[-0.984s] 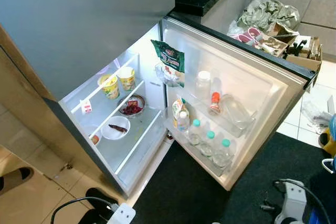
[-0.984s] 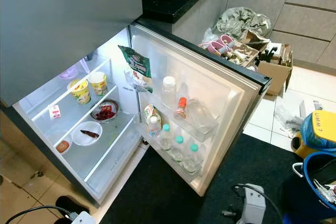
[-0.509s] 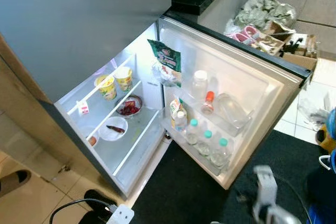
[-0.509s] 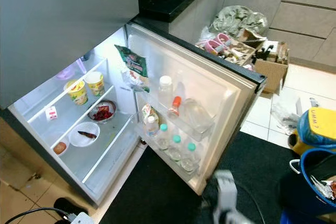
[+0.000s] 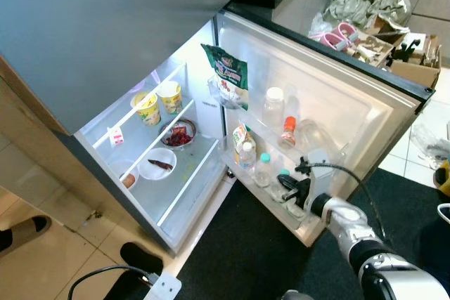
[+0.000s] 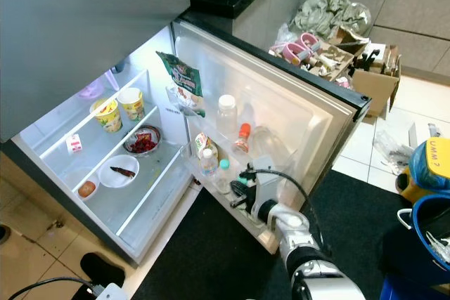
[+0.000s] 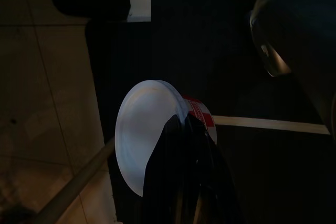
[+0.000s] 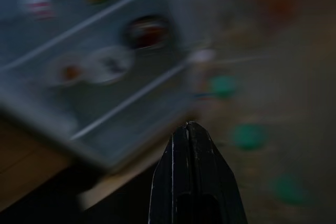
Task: Restocking fridge
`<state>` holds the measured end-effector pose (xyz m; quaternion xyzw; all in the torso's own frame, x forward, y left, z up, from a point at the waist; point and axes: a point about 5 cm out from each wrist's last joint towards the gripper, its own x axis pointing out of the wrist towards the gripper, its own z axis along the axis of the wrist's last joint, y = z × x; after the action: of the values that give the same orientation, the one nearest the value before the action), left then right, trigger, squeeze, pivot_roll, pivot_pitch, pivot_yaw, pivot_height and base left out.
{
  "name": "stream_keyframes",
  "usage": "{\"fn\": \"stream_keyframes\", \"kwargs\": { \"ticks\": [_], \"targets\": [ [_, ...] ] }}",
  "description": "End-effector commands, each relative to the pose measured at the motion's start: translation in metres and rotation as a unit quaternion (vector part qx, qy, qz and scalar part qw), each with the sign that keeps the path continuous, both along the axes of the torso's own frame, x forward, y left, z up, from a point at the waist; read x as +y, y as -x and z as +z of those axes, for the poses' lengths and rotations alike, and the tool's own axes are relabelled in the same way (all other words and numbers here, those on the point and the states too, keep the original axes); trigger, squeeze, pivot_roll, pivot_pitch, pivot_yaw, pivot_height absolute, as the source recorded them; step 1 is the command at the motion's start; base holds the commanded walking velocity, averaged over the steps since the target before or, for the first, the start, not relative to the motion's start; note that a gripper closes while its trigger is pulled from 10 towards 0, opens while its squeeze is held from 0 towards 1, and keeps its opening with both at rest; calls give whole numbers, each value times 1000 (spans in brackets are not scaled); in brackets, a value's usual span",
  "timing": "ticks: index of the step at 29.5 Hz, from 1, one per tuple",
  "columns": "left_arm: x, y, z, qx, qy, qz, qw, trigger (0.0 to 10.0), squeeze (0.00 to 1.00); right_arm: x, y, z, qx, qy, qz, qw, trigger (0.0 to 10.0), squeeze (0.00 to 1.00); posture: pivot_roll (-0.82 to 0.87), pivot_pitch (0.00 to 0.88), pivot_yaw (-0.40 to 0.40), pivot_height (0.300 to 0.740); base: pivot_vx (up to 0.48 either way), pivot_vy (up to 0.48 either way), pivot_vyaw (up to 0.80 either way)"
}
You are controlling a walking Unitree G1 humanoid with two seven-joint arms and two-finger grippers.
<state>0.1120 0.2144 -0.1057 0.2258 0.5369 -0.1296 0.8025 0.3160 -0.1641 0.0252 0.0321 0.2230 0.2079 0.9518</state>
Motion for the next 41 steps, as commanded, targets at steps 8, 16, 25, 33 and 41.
{"fn": "stream_keyframes", "kwargs": {
  "ticks": [8,16,25,33,41],
  "targets": [
    [11,12,-1,11,-13,15,1000,10000,0,-51,-13,17,-27,118,-156,980,10000,0,10,55,16,740,0,0,0],
    [4,9,-2,8,-9,4,1000,10000,0,-94,8,5,9,147,-227,963,10000,0,-2,35,10,740,0,0,0],
    [6,3,0,5,-8,10,1000,10000,0,-54,56,-53,116,104,-136,978,10000,0,-10,16,8,740,0,0,0],
    [2,-4,1,-2,-4,12,1000,10000,0,-46,145,-111,278,134,-109,945,10000,0,3,0,2,740,0,0,496],
    [4,3,-1,19,-2,24,1000,10000,0,-79,186,-119,332,145,-158,919,10000,0,-23,0,10,740,0,0,794]
  ]
}}
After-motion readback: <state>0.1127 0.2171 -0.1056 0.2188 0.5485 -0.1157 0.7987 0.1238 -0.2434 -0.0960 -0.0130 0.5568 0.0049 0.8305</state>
